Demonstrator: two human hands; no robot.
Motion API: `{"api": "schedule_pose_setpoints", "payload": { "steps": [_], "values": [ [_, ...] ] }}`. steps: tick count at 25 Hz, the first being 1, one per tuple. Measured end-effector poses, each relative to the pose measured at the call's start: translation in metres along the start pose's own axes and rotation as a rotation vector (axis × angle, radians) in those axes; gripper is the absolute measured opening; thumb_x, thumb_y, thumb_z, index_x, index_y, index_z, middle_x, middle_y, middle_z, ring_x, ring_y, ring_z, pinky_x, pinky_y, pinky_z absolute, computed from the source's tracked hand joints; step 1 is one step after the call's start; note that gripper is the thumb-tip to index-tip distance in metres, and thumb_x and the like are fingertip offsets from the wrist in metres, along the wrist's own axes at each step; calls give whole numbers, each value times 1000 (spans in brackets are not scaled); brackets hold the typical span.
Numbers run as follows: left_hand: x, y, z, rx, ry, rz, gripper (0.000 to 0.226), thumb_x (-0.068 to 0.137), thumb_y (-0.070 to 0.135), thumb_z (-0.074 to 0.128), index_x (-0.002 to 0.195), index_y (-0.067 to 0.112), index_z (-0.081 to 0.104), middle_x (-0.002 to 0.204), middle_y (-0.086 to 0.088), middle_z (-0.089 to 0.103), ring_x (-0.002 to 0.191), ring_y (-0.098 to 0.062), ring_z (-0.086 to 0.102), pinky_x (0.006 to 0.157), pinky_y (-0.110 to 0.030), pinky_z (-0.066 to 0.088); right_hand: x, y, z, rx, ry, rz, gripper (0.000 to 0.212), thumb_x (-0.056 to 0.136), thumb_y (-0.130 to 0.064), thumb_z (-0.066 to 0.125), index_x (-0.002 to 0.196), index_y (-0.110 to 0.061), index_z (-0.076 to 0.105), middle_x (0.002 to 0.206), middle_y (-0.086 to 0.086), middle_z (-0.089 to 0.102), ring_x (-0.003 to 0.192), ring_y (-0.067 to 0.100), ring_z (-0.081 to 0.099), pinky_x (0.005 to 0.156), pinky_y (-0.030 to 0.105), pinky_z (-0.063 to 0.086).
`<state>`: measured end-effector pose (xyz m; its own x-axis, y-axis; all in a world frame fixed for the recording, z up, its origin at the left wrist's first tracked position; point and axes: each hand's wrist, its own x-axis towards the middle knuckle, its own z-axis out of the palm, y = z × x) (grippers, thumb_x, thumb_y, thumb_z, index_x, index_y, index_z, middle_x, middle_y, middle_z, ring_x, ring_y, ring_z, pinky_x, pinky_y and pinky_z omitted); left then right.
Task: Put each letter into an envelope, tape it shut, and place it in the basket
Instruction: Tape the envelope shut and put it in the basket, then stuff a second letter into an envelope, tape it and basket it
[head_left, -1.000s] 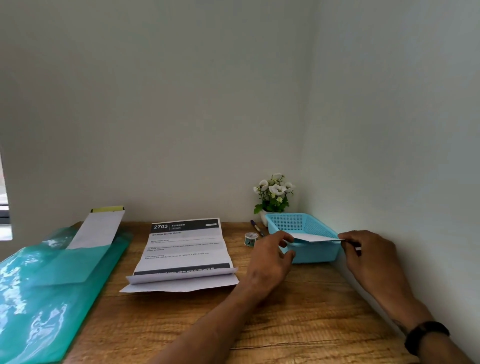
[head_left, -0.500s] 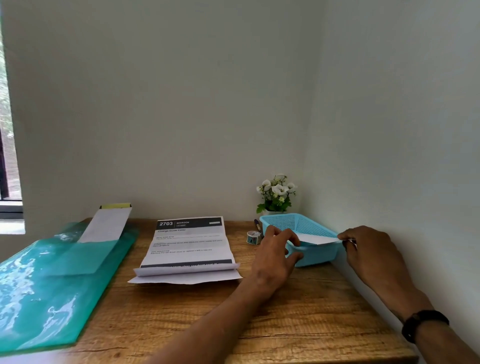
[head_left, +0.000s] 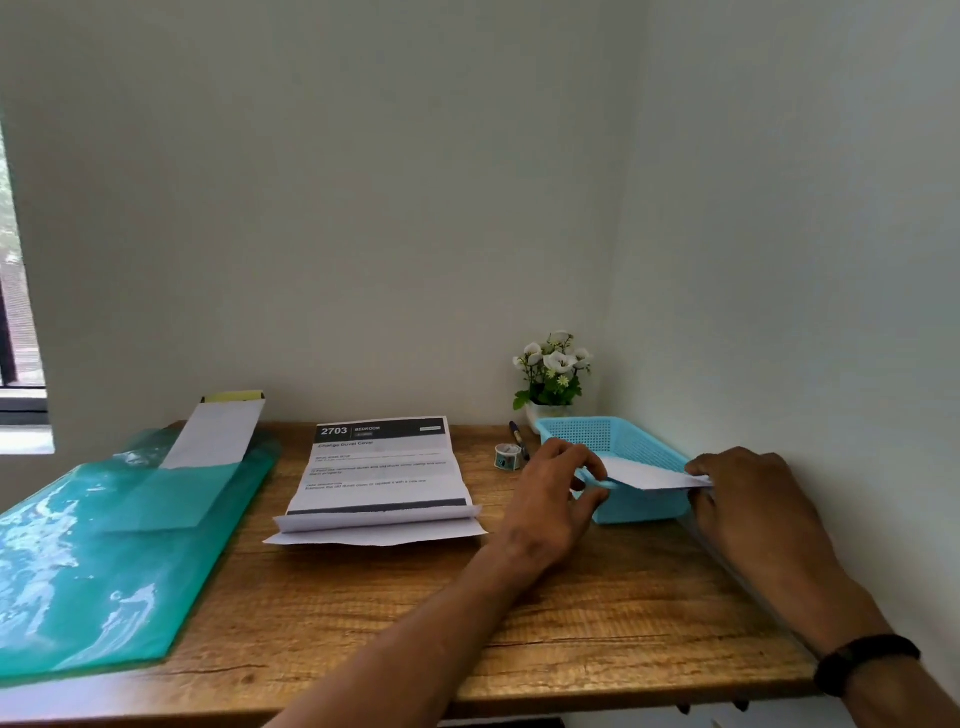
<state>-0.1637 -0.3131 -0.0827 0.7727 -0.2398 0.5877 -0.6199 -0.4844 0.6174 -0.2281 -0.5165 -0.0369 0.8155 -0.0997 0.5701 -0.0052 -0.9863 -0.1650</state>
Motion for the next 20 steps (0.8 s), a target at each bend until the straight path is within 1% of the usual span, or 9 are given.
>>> {"api": "schedule_pose_setpoints", "payload": {
  "steps": [2,4,7,10,12,14,16,17,20],
  "values": [
    [-2,2,-1,-6,10,-35,25,95,21,73,116,29,62,145,2,49,113,-16,65,88,-26,63,-5,-11,-4,-32,-56,-2,46,91,-35,75,135,-26,67,129,4,67,117,28,54,89,38,53],
    [-3,5,-11,-17,20,-46,29,96,21,71,123,29,61,145,-1,51,108,-16,67,85,-19,61,-7,-27,-13,-104,-137,-10,56,88,-47,76,139,-31,61,135,0,64,119,24,53,90,38,54],
    [-5,1,-63,64,66,26,30,95,25,71,124,23,64,130,-3,62,100,-11,67,71,-7,54,-7,-71,-24,-26,-155,-54,62,82,-50,83,138,-28,64,136,3,67,114,24,59,89,40,58],
    [-10,-16,-140,158,119,-11,27,93,26,73,119,19,70,114,-2,71,93,-13,69,75,-21,59,-6,-124,-24,249,-126,-178,51,80,-45,86,125,-25,74,128,5,72,100,19,63,84,34,56],
    [-17,-39,-193,247,189,-116,25,93,26,73,116,17,73,107,-3,76,91,-16,72,84,-33,61,-1,-163,-14,354,-196,-300,38,83,-45,84,116,-27,77,117,-1,76,87,9,61,76,24,48],
    [-29,-68,-241,325,266,-254,22,95,28,72,114,16,74,103,-2,78,86,-14,73,77,-27,60,15,-203,0,431,-273,-376,34,84,-45,82,112,-26,79,107,-5,78,83,3,64,71,20,50],
    [-41,-101,-274,338,334,-449,21,96,31,69,110,16,76,104,0,77,76,-7,67,59,-16,51,43,-233,20,447,-318,-399,34,84,-46,83,108,-23,79,104,-3,79,86,6,68,75,24,56],
    [-45,-117,-281,323,347,-546,21,97,31,68,109,15,76,104,0,75,74,-5,64,57,-15,48,57,-241,31,454,-349,-379,36,83,-46,84,108,-20,79,105,0,79,88,9,70,77,27,57],
    [-47,-156,-279,322,291,-672,23,98,33,67,102,12,75,102,-5,75,79,-12,66,65,-22,52,99,-246,74,548,-442,-215,48,80,-39,88,113,-6,76,107,14,78,87,22,74,83,39,63]
  ]
}}
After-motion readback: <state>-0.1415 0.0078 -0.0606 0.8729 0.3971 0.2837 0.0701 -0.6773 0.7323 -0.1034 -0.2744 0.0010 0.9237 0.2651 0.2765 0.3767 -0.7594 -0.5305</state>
